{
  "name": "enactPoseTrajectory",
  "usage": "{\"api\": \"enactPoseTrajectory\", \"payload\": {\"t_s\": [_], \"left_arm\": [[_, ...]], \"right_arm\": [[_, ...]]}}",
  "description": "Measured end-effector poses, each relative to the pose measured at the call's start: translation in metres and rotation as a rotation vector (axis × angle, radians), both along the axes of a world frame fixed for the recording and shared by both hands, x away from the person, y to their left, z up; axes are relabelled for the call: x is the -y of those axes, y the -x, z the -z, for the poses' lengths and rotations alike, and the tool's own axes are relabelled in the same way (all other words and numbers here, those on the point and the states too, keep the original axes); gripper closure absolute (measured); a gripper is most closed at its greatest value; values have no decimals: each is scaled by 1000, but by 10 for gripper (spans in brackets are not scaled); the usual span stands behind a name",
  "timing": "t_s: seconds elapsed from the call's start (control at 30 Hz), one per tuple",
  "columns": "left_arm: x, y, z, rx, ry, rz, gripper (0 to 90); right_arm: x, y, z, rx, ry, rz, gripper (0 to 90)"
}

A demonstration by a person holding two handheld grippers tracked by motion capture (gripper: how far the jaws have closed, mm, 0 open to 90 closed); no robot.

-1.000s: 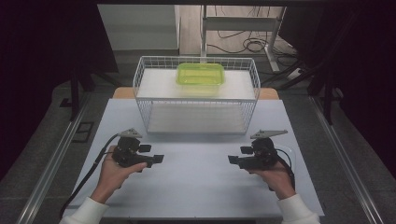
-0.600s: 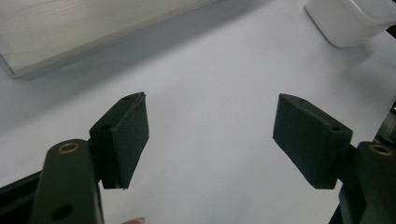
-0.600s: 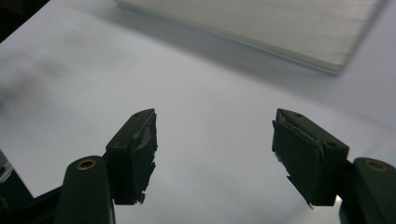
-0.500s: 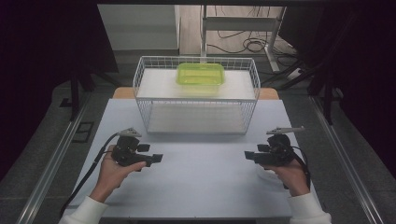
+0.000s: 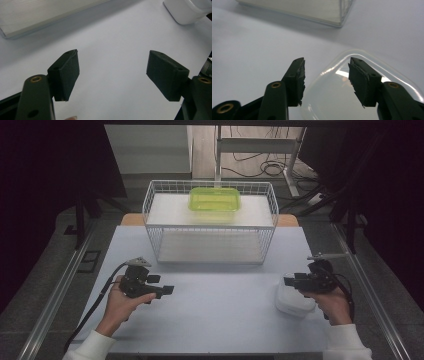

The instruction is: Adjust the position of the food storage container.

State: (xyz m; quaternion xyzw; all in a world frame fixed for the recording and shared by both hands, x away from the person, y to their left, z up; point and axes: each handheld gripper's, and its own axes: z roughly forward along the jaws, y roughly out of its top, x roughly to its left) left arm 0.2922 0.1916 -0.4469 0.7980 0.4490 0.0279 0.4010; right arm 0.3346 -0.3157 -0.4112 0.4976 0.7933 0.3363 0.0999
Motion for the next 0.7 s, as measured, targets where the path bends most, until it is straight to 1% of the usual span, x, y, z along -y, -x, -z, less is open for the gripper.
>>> {"api": "enactPoseTrajectory", "payload": {"t_s": [0.1, 0.2, 0.37, 0.57, 0.7], "left_arm": [[0, 0, 1, -4, -2, 3, 257], [1, 0, 1, -6, -3, 5, 256], [1, -1, 3, -14, -9, 10, 254], [1, -1, 3, -12, -5, 8, 255], [1, -1, 3, -12, -6, 9, 256]], "right_arm": [[11, 0, -1, 4, 13, 25, 530], [20, 1, -2, -4, 21, 45, 590], [35, 4, 0, -27, 50, 76, 696], [44, 10, 0, -49, 77, 73, 819], [49, 15, -1, -57, 74, 70, 873]]}}
